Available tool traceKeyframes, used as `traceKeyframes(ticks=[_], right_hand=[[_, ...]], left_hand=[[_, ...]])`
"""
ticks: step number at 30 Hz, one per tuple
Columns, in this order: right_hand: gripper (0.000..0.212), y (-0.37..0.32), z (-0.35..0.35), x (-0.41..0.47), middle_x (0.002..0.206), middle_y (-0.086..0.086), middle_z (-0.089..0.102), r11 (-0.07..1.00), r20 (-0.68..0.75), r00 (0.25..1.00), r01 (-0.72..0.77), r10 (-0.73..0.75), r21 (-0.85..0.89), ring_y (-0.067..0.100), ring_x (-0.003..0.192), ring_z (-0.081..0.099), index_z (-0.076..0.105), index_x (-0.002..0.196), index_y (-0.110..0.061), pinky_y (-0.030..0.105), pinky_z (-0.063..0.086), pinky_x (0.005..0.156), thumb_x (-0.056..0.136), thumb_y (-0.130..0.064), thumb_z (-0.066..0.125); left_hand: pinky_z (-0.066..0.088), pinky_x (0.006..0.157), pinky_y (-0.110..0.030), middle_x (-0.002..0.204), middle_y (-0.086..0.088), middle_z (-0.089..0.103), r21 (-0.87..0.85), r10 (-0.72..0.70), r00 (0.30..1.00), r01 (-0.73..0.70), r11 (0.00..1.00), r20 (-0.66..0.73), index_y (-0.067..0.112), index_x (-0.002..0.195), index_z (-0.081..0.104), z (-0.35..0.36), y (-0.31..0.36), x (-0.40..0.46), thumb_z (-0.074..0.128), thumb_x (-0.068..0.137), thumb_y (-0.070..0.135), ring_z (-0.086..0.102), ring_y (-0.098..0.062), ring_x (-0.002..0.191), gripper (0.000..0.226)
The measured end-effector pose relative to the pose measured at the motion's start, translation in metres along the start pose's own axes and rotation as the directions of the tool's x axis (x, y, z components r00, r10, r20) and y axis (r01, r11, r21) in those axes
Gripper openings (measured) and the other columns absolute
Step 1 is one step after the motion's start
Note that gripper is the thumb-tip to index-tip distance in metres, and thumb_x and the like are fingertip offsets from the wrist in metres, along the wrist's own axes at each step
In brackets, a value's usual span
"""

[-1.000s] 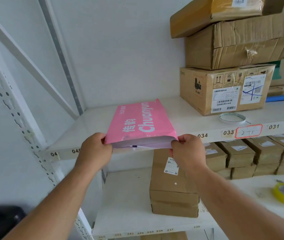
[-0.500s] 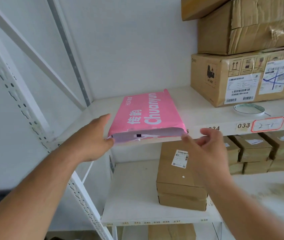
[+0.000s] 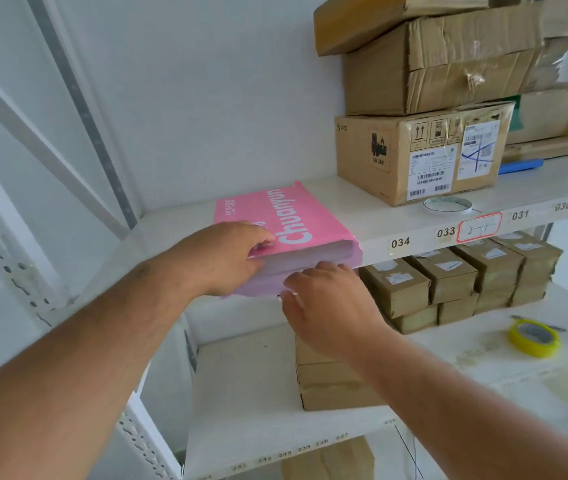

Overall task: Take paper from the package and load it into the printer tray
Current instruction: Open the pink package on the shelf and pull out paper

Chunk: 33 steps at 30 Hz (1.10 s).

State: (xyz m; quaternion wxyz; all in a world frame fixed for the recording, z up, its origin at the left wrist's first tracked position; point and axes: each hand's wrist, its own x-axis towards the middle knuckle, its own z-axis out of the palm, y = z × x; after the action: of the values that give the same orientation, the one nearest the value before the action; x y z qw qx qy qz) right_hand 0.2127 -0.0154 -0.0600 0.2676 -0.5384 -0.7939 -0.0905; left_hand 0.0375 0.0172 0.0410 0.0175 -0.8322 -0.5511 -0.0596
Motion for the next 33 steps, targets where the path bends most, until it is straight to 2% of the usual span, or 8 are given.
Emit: traceKeyframes(ticks=[3,5,7,9,10,12,21,33], right_hand=[[0.030,-0.008,0.007,-0.003,0.108,-0.001,0.078,0.968,0.027,0.994,-0.108,0.105,0.225,0.024,0.100,0.070,0.074,0.117,-0.019,0.040,0.058,0.084,0.102,-0.028,0.049],[0.028,-0.014,0.008,0.000,0.115,0.001,0.077,0.772,0.097,0.934,-0.340,0.343,0.537,0.024,0.102,0.071,0.069,0.125,-0.016,0.039,0.060,0.087,0.101,-0.019,0.056],[0.027,-0.017,0.005,0.006,0.115,0.008,0.078,0.318,0.284,0.780,-0.516,0.558,0.795,0.026,0.104,0.074,0.069,0.122,-0.012,0.039,0.062,0.089,0.096,-0.010,0.063],[0.011,-0.016,0.000,0.013,0.110,0.026,0.077,-0.200,0.486,0.635,-0.469,0.600,0.860,0.034,0.109,0.075,0.073,0.100,-0.004,0.046,0.062,0.097,0.093,0.002,0.066],[0.011,-0.015,-0.001,0.015,0.108,0.028,0.076,-0.390,0.563,0.593,-0.405,0.576,0.827,0.035,0.109,0.076,0.072,0.093,-0.001,0.047,0.062,0.096,0.094,0.008,0.065],[0.012,-0.013,0.000,0.018,0.099,0.024,0.078,-0.584,0.646,0.560,-0.320,0.518,0.746,0.033,0.103,0.078,0.071,0.102,0.006,0.040,0.064,0.089,0.096,0.010,0.061],[0.018,-0.014,0.011,0.027,0.083,0.014,0.080,-0.623,0.640,0.588,-0.273,0.495,0.733,0.023,0.080,0.079,0.068,0.114,0.007,0.034,0.066,0.075,0.097,0.008,0.063],[0.013,-0.010,0.015,0.024,0.103,0.020,0.081,-0.550,0.611,0.615,-0.321,0.498,0.771,0.027,0.100,0.079,0.072,0.108,0.003,0.033,0.066,0.079,0.096,0.007,0.067]], left_hand=[[0.057,0.095,-0.044,0.131,0.004,0.063,0.098,0.032,0.999,-0.033,0.995,0.012,0.025,0.135,0.062,0.005,0.000,0.008,0.066,0.095,0.038,0.068,-0.025,0.110,0.043],[0.058,0.090,-0.042,0.122,0.003,0.064,0.117,0.041,0.999,-0.040,0.992,-0.003,0.027,0.130,0.064,0.008,0.000,0.015,0.069,0.088,0.045,0.068,-0.026,0.108,0.045],[0.056,0.091,-0.040,0.119,0.002,0.067,0.115,0.037,0.999,-0.034,0.993,-0.023,0.027,0.126,0.066,0.013,0.000,0.021,0.070,0.086,0.045,0.067,-0.026,0.108,0.044],[0.055,0.094,-0.038,0.124,0.001,0.070,0.121,0.022,0.999,-0.017,0.993,-0.040,0.027,0.130,0.067,0.015,0.000,0.025,0.073,0.085,0.045,0.066,-0.026,0.112,0.049],[0.054,0.096,-0.037,0.128,0.002,0.070,0.122,0.018,0.999,-0.012,0.993,-0.043,0.027,0.133,0.066,0.015,-0.001,0.026,0.074,0.085,0.046,0.065,-0.025,0.114,0.052],[0.053,0.098,-0.034,0.134,0.005,0.069,0.113,0.008,0.999,-0.003,0.994,-0.047,0.030,0.138,0.065,0.013,0.000,0.027,0.075,0.085,0.047,0.065,-0.023,0.119,0.057],[0.050,0.103,-0.030,0.142,0.007,0.067,0.065,-0.009,0.998,0.013,0.998,-0.062,0.038,0.139,0.065,0.008,-0.001,0.024,0.079,0.086,0.049,0.062,-0.021,0.129,0.056],[0.056,0.097,-0.040,0.128,0.003,0.074,0.075,-0.014,0.997,0.020,0.997,-0.081,0.034,0.128,0.072,0.015,-0.014,0.031,0.075,0.086,0.056,0.067,-0.024,0.116,0.047]])
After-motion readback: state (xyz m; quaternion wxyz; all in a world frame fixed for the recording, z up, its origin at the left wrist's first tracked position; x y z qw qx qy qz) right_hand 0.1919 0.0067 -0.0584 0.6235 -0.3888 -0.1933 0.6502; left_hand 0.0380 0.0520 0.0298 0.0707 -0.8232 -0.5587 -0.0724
